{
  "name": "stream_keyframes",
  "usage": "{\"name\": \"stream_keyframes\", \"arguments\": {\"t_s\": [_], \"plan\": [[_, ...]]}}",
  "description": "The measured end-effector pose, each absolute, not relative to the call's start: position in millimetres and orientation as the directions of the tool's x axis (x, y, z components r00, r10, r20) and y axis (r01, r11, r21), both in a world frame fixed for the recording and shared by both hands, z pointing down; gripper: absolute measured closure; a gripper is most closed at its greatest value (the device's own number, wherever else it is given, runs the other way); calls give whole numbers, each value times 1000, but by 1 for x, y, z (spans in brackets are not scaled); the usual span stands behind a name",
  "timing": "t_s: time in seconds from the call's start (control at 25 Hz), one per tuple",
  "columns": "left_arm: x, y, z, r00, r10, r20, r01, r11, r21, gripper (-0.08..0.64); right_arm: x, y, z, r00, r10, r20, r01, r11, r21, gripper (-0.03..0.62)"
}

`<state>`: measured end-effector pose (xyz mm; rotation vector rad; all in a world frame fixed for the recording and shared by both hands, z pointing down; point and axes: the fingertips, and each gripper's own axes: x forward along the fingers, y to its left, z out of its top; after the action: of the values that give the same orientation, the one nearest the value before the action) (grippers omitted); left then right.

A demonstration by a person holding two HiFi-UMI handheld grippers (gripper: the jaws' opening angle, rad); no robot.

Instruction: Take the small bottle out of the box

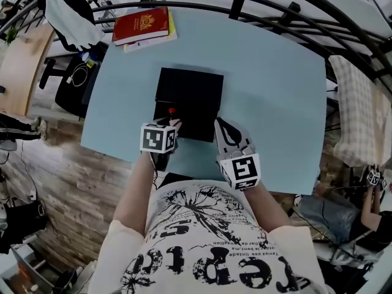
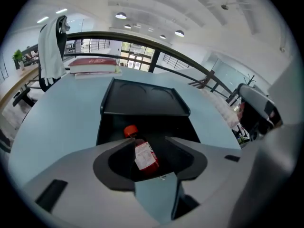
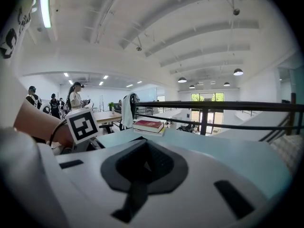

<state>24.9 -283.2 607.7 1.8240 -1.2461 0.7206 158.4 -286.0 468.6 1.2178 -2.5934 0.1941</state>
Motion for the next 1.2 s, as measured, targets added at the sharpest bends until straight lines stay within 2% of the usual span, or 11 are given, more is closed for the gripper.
{"name": "stream_keyframes", "arguments": {"t_s": [0.32, 0.76, 1.04, 1.2], "plan": [[19, -295, 642, 295, -376, 878, -955, -139, 262, 313, 165, -295, 478, -613, -726, 311, -768, 640, -18, 580], [27, -296, 670, 287, -183, 940, -951, -174, 256, 307, 166, -310, 486, -596, -729, 337, -779, 627, -19, 580], [28, -296, 680, 353, -34, 935, -931, -112, 348, 302, 166, -321, 494, -567, -743, 355, -800, 599, -25, 580], [27, -292, 685, 238, -6, 971, -953, -192, 233, 319, 166, -322, 493, -554, -750, 362, -809, 587, -23, 580]]}}
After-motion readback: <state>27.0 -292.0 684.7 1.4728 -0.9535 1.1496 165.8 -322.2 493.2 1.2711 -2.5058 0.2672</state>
